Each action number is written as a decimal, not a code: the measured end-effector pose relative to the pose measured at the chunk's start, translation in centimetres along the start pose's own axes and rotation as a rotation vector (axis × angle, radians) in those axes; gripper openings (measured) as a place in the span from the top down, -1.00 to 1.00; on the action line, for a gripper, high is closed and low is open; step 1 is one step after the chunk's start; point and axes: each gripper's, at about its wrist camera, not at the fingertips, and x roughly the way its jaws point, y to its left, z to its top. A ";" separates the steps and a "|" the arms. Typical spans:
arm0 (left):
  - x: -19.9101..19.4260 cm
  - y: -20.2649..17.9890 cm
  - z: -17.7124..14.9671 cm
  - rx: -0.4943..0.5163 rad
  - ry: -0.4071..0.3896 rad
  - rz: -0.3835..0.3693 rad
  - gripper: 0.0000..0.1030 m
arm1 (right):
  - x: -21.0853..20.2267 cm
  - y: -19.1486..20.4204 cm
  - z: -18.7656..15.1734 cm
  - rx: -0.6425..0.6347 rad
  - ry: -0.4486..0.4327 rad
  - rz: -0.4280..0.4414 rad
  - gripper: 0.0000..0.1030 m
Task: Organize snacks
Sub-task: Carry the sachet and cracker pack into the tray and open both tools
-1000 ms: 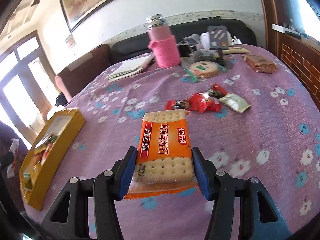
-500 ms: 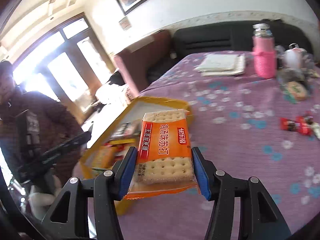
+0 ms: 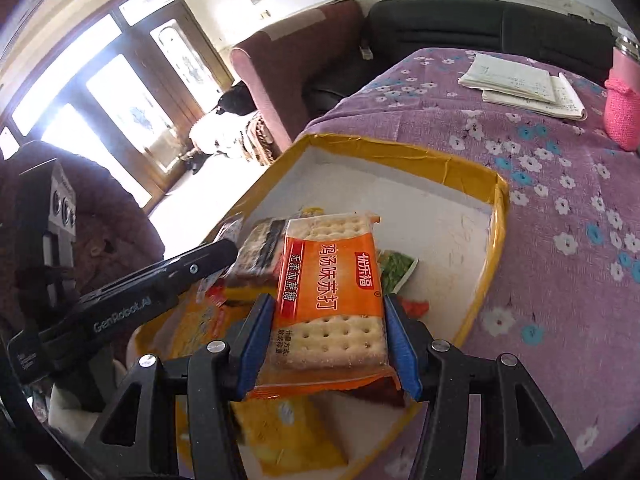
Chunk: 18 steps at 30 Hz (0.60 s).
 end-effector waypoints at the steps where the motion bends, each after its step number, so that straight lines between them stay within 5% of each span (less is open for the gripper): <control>1: 0.4 0.0 0.2 0.000 0.005 0.005 0.44 | 0.4 0.0 0.4 -0.004 0.002 -0.014 -0.08; 7: 1.2 0.0 0.4 -0.010 0.005 0.001 0.38 | 2.6 -0.3 2.0 -0.010 0.023 -0.069 -0.08; 12: 0.1 -0.1 0.1 -0.020 -0.025 -0.014 0.11 | 3.3 -1.0 2.5 0.014 0.018 -0.062 -0.14; 15: -1.9 -0.8 -0.5 -0.002 -0.070 -0.004 0.10 | 1.2 -1.2 2.3 0.033 -0.039 -0.024 -0.20; 18: -4.5 -1.7 -1.4 0.006 -0.139 0.026 -0.14 | -1.7 -1.3 1.7 0.043 -0.099 0.006 -0.29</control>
